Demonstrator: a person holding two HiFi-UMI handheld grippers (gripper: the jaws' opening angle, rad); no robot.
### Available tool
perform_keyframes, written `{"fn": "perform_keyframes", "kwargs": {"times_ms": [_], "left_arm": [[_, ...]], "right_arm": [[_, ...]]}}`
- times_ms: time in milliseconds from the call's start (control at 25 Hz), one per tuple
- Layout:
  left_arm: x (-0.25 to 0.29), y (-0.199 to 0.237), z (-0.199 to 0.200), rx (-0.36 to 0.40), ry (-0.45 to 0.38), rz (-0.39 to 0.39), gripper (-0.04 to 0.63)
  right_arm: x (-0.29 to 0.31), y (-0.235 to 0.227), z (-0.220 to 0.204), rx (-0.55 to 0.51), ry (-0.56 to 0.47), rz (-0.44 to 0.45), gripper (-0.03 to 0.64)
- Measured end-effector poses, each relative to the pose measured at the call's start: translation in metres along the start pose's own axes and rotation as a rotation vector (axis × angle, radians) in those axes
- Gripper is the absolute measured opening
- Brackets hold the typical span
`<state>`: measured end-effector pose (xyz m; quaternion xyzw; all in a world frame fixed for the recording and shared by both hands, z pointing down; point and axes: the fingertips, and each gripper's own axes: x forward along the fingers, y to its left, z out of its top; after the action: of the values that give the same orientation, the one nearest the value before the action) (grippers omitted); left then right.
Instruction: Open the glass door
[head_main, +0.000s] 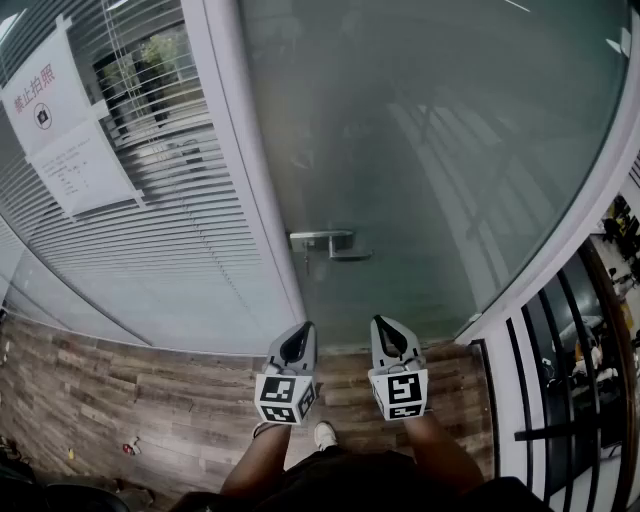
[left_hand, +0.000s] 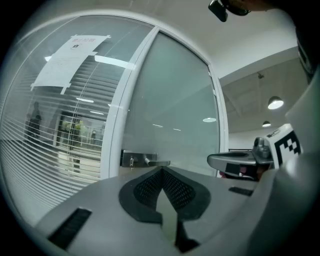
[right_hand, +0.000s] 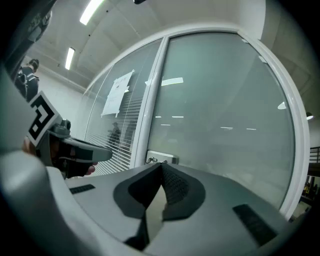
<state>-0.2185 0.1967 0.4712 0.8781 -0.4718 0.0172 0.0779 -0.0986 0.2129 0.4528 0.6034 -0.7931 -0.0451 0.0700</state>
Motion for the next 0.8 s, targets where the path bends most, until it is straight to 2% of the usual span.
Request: {"fn": "perform_keyframes", "kwargs": {"times_ms": [160, 280, 400, 560, 800], "left_arm": [[0.019, 0.02, 0.002, 0.013, 0.008, -0.034, -0.002], [0.031, 0.028, 0.006, 0.013, -0.012, -0.052, -0.002], [0.042, 0.033, 0.012, 0.025, -0.044, -0.051, -0.002], [0.06, 0.035, 0.015, 0.008, -0.042, -0.048, -0.002], [0.084, 0.044, 0.014, -0.004, -0.034, -0.01, -0.002]], "right_arm": [[0.03, -0.003, 0.001, -0.023, -0.005, -0.027, 0.014], [0.047, 0.0, 0.001, -0.041, -0.005, -0.014, 0.014], [0.061, 0.0, 0.003, -0.036, -0.017, 0.004, 0.014], [0.077, -0.005, 0.004, -0.034, -0.027, 0.017, 0.014], [0.11, -0.016, -0.009, -0.096, 0.047, 0.105, 0.015]]}}
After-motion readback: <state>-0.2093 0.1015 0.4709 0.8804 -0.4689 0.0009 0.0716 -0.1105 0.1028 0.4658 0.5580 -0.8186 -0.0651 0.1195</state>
